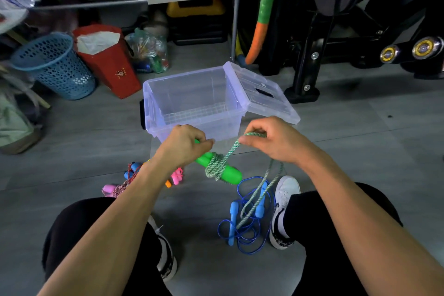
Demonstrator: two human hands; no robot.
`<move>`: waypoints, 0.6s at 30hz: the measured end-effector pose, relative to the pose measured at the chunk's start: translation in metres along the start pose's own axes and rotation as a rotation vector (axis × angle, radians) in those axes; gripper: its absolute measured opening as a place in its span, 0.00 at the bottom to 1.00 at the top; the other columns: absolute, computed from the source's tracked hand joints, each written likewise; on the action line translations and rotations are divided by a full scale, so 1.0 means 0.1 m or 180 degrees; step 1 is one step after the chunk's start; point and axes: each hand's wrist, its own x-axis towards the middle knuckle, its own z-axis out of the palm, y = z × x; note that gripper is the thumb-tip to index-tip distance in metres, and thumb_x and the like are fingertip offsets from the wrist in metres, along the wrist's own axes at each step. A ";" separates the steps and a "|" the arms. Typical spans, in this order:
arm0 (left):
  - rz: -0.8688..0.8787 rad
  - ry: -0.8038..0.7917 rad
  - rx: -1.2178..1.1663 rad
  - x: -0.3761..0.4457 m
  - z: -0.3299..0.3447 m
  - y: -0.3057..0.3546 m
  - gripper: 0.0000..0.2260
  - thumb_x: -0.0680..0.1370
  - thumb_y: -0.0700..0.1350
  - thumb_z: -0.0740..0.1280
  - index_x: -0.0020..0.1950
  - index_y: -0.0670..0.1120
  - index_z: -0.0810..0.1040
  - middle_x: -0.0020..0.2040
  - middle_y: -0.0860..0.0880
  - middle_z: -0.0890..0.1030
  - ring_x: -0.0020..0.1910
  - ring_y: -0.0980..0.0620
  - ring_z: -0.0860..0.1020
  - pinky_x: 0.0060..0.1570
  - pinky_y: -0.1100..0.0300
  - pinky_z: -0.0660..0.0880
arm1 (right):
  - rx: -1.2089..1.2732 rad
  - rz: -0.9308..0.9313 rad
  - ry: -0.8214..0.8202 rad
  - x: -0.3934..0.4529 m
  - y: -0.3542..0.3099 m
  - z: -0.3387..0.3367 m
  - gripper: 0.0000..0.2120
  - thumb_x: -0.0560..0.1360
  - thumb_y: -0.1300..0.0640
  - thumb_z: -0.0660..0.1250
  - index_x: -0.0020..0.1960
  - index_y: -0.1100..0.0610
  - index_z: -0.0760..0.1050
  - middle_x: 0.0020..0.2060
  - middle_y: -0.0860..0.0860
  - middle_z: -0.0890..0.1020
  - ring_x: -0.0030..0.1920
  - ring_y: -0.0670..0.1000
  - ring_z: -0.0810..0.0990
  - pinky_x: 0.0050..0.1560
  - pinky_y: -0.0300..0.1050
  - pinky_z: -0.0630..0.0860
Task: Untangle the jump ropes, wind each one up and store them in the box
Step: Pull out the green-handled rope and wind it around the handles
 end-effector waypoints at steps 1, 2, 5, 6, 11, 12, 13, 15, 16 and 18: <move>-0.0059 -0.0125 -0.0281 -0.01 -0.04 0.04 0.20 0.75 0.49 0.71 0.25 0.45 0.72 0.21 0.52 0.61 0.24 0.54 0.61 0.27 0.63 0.61 | 0.0095 0.0002 0.0092 0.02 0.04 -0.03 0.15 0.70 0.40 0.71 0.40 0.52 0.79 0.36 0.55 0.81 0.36 0.55 0.78 0.41 0.53 0.76; -0.0179 -0.0265 -0.0568 -0.02 -0.08 0.07 0.20 0.75 0.48 0.72 0.27 0.42 0.73 0.21 0.53 0.60 0.22 0.54 0.59 0.24 0.65 0.60 | 0.0206 0.0005 0.0161 0.05 0.08 -0.05 0.17 0.67 0.37 0.72 0.39 0.52 0.80 0.36 0.57 0.81 0.35 0.56 0.76 0.39 0.53 0.75; -0.0599 -0.0605 -0.1481 -0.06 -0.20 0.08 0.19 0.76 0.47 0.71 0.29 0.40 0.72 0.21 0.51 0.61 0.19 0.52 0.59 0.22 0.67 0.58 | 0.0587 0.0100 0.0214 0.07 0.13 -0.08 0.17 0.68 0.40 0.74 0.40 0.54 0.81 0.31 0.56 0.78 0.33 0.49 0.71 0.37 0.45 0.68; -0.0660 -0.0645 -0.1862 -0.08 -0.23 0.08 0.18 0.76 0.46 0.70 0.29 0.42 0.71 0.20 0.50 0.62 0.18 0.52 0.59 0.21 0.67 0.58 | 0.0675 0.0131 0.0175 0.06 0.13 -0.08 0.14 0.71 0.43 0.73 0.40 0.55 0.81 0.29 0.51 0.77 0.32 0.46 0.71 0.36 0.41 0.67; -0.1339 -0.0058 -0.3620 -0.08 -0.27 0.15 0.14 0.81 0.36 0.56 0.36 0.40 0.71 0.24 0.46 0.66 0.15 0.57 0.58 0.17 0.71 0.51 | 0.0571 0.0295 -0.0043 0.06 0.12 0.06 0.13 0.78 0.47 0.66 0.39 0.51 0.81 0.25 0.44 0.72 0.28 0.45 0.67 0.34 0.42 0.65; -0.1540 0.0101 -0.3831 -0.07 -0.26 0.14 0.14 0.82 0.39 0.56 0.36 0.41 0.70 0.26 0.45 0.67 0.15 0.57 0.58 0.17 0.70 0.50 | 0.0519 0.0284 -0.0104 0.07 0.10 0.12 0.13 0.79 0.48 0.65 0.39 0.51 0.81 0.25 0.44 0.72 0.27 0.44 0.68 0.35 0.42 0.66; -0.1737 0.0220 -0.3946 -0.06 -0.25 0.12 0.14 0.82 0.42 0.58 0.37 0.42 0.70 0.26 0.45 0.69 0.15 0.57 0.58 0.17 0.70 0.51 | 0.0424 0.0255 -0.0201 0.07 0.09 0.18 0.13 0.79 0.48 0.64 0.40 0.51 0.81 0.25 0.45 0.72 0.27 0.44 0.69 0.35 0.42 0.67; -0.2090 0.0338 -0.3944 -0.03 -0.21 0.08 0.14 0.82 0.48 0.61 0.38 0.43 0.72 0.25 0.48 0.72 0.15 0.58 0.58 0.16 0.71 0.52 | 0.0087 0.0208 -0.0435 0.05 0.02 0.31 0.13 0.80 0.49 0.62 0.42 0.52 0.80 0.26 0.46 0.73 0.25 0.41 0.69 0.32 0.40 0.67; -0.2222 0.0394 -0.3925 -0.03 -0.17 0.05 0.14 0.82 0.49 0.61 0.39 0.44 0.72 0.25 0.49 0.72 0.15 0.58 0.58 0.15 0.71 0.52 | -0.0105 0.0192 -0.0552 0.03 -0.03 0.37 0.14 0.81 0.48 0.61 0.42 0.53 0.80 0.27 0.46 0.73 0.25 0.41 0.69 0.31 0.39 0.66; -0.2457 0.0570 -0.3852 0.00 -0.12 0.02 0.14 0.81 0.50 0.62 0.39 0.44 0.73 0.26 0.49 0.73 0.15 0.57 0.60 0.16 0.71 0.53 | -0.0528 0.0107 -0.0771 -0.01 -0.13 0.47 0.17 0.81 0.47 0.61 0.40 0.57 0.75 0.28 0.47 0.71 0.26 0.43 0.67 0.29 0.40 0.63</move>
